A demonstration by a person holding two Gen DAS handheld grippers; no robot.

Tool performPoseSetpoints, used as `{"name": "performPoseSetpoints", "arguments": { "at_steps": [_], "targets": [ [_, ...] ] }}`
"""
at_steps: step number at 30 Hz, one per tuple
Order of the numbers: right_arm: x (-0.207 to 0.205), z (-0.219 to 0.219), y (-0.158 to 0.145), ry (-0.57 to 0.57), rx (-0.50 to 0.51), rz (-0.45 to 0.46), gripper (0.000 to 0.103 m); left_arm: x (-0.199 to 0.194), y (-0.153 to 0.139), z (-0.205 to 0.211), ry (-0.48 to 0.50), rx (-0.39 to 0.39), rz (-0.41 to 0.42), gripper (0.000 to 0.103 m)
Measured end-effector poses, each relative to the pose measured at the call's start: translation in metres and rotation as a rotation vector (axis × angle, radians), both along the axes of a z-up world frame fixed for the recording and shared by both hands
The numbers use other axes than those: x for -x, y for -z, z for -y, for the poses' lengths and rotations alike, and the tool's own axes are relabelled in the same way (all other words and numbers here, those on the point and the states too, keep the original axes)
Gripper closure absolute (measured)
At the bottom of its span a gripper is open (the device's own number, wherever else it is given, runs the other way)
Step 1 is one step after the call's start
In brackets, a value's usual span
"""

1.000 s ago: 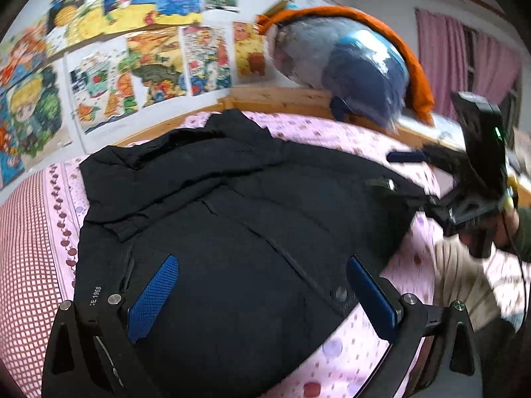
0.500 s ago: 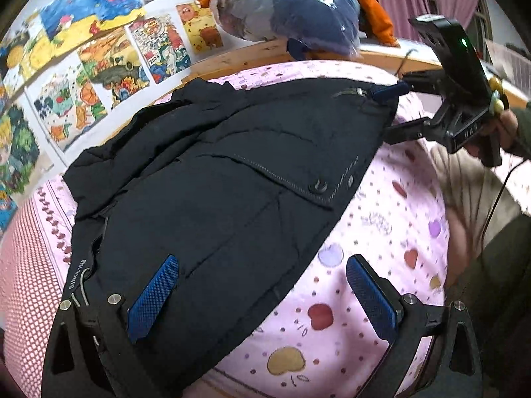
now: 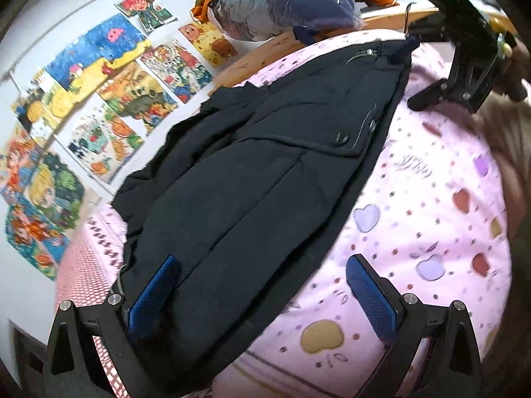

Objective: Fold large clothes

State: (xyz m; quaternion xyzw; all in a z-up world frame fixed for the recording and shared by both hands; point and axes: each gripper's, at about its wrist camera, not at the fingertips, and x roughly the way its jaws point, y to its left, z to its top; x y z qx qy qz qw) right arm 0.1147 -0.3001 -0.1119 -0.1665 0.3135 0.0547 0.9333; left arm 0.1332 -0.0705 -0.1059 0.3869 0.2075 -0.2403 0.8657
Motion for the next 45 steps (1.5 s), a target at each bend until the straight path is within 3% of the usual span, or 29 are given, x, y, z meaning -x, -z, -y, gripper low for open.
{"name": "performPoseSetpoints", "arguments": {
  "at_steps": [8,18,24,31,34,39,42,45],
  "targets": [
    [0.005,-0.007,0.003,0.034,0.106,0.062,0.012,-0.002,-0.001,-0.001,-0.034,-0.009,0.054,0.000],
    [0.008,-0.017,0.004,0.080,0.260,0.172,0.012,-0.013,-0.006,-0.008,-0.111,0.038,0.064,0.000],
    [0.000,-0.014,-0.005,0.121,0.211,0.215,0.012,-0.021,-0.010,-0.012,-0.149,0.077,0.055,0.000],
    [-0.001,0.008,-0.010,0.226,0.105,0.298,0.012,-0.016,-0.012,-0.015,-0.157,0.077,0.143,0.001],
    [-0.002,0.014,-0.009,0.219,0.079,0.305,0.026,-0.019,-0.013,-0.016,-0.196,0.062,0.191,0.001],
    [-0.004,0.002,-0.006,0.165,0.123,0.309,0.062,-0.027,-0.019,-0.021,-0.242,0.085,0.189,0.011],
    [-0.005,-0.002,-0.007,0.162,0.119,0.320,0.068,-0.028,-0.021,-0.022,-0.240,0.087,0.185,0.022],
    [-0.008,-0.002,-0.009,0.187,0.056,0.321,0.076,-0.029,-0.024,-0.022,-0.225,0.095,0.166,0.043]
  ]
}}
